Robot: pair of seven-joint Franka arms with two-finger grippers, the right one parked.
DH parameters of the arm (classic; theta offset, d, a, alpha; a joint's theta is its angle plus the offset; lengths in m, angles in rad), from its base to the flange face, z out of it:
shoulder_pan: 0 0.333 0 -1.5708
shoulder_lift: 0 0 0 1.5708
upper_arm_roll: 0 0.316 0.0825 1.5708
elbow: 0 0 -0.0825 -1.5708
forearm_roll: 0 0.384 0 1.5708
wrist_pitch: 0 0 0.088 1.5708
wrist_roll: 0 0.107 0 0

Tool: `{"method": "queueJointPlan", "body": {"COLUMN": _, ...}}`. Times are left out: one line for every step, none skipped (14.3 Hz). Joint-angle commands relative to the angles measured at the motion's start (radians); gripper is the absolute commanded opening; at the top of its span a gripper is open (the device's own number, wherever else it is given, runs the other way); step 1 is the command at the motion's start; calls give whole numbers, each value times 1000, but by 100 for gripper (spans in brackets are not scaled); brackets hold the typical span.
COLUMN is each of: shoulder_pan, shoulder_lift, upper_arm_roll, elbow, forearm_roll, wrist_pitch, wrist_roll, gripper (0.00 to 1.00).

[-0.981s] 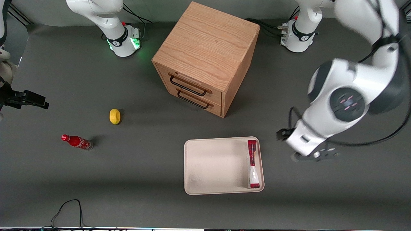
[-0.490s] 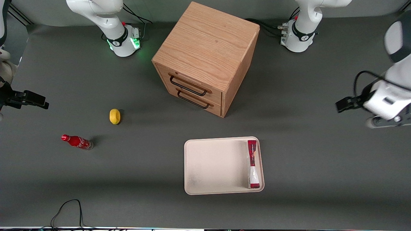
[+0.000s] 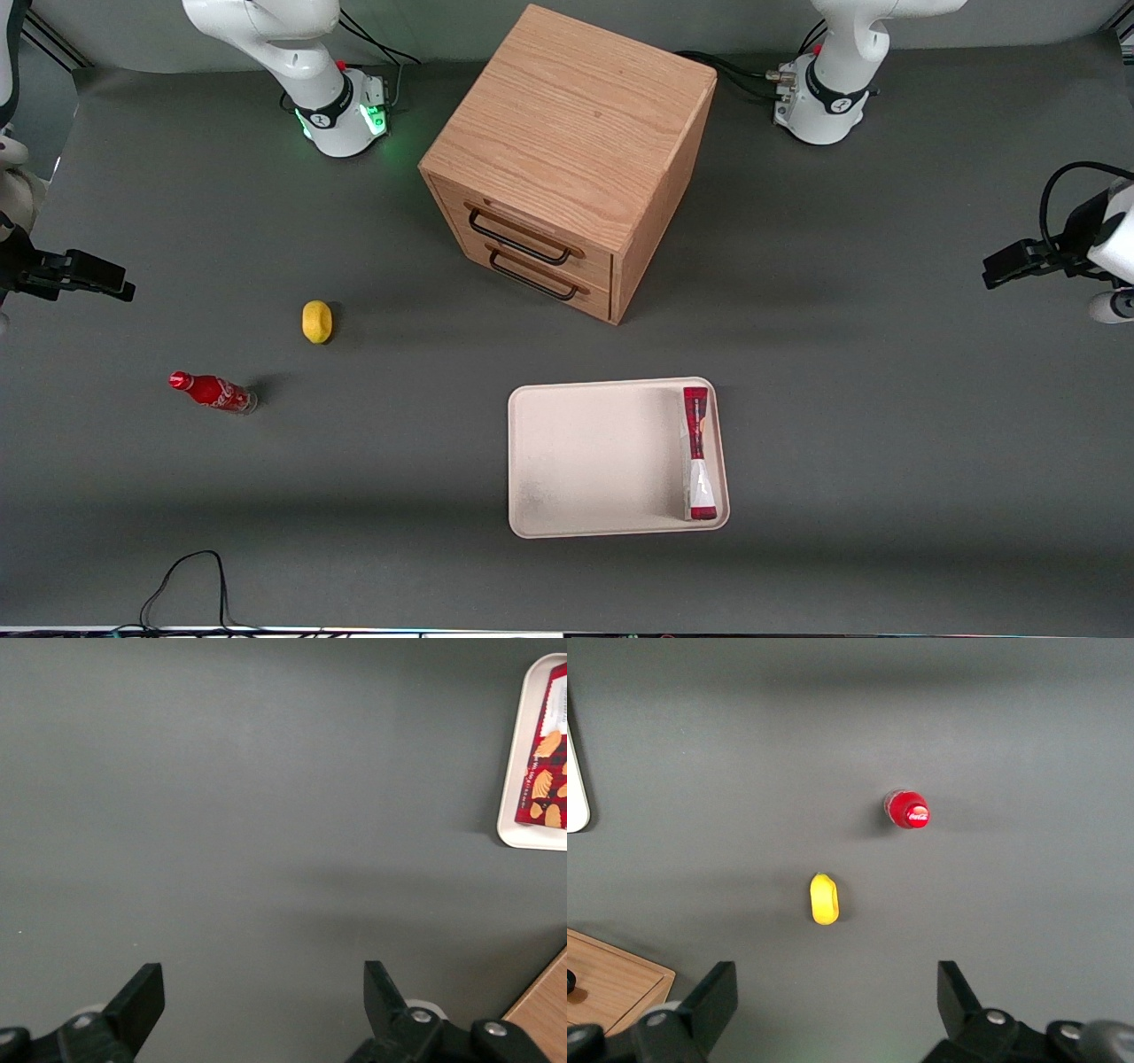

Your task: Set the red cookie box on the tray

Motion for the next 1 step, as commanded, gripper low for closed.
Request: {"method": "queueJointPlan", "body": {"shoulder_pan": 16, "shoulder_lift": -9, "upper_arm_roll": -19, "elbow": 6, "forearm_roll": 5, "wrist_pitch": -50, "wrist_roll": 5, "gripper": 100}}
